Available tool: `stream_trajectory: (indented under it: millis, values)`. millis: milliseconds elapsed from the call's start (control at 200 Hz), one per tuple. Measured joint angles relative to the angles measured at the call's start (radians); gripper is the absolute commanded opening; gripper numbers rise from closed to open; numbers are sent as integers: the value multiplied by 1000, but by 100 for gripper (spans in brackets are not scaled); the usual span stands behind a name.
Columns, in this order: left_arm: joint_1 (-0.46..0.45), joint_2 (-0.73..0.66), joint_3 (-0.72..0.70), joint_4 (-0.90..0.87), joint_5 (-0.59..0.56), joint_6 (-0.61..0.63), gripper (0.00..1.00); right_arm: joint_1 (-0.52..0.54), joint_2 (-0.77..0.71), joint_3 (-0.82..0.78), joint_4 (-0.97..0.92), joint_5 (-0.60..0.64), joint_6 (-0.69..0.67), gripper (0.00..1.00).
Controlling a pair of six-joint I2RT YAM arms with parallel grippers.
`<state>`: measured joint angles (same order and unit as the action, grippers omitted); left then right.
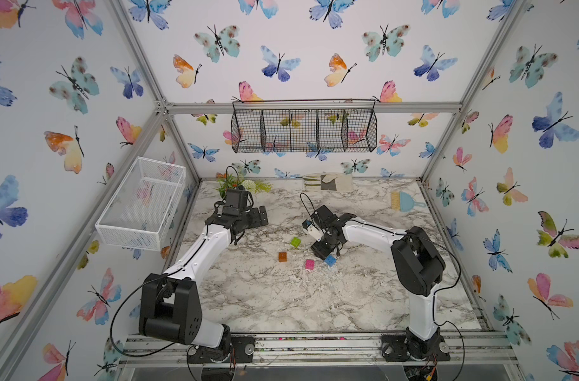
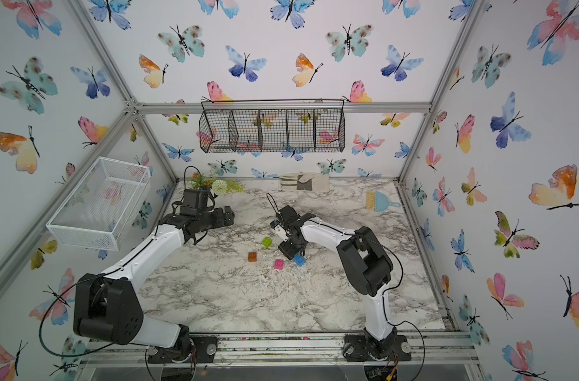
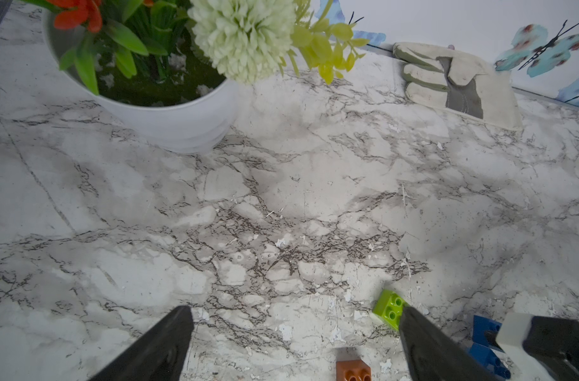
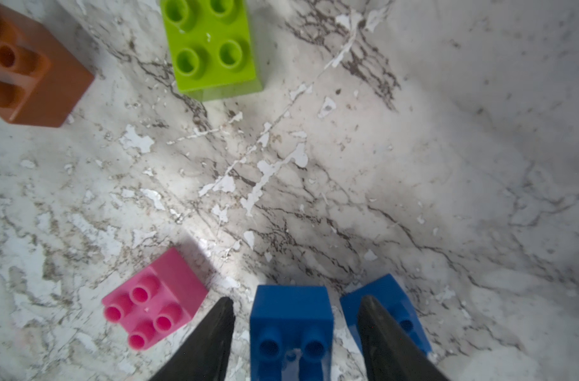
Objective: Assemble the letter y with lego
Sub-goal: Pick up the lego brick from the center of the board.
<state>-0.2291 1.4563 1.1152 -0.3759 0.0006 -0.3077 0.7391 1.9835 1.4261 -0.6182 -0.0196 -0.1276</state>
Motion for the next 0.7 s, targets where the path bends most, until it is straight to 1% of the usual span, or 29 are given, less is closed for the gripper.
stream_trajectory:
  millis: [150,390,465,561,701]
  values:
    - [0,0,0,-2,0,0,98,-16,-46,0,2,50,-17,67]
    - [0,0,0,-4,0,0,98,-94,-67,-13,6,114,-47,63]
    - [0,0,0,-4,0,0,99,-119,-68,-28,9,112,-58,60]
    - [0,0,0,-4,0,0,98,-136,-68,-39,6,104,-83,60]
    - [0,0,0,-4,0,0,98,-135,-68,-39,6,77,-129,62]
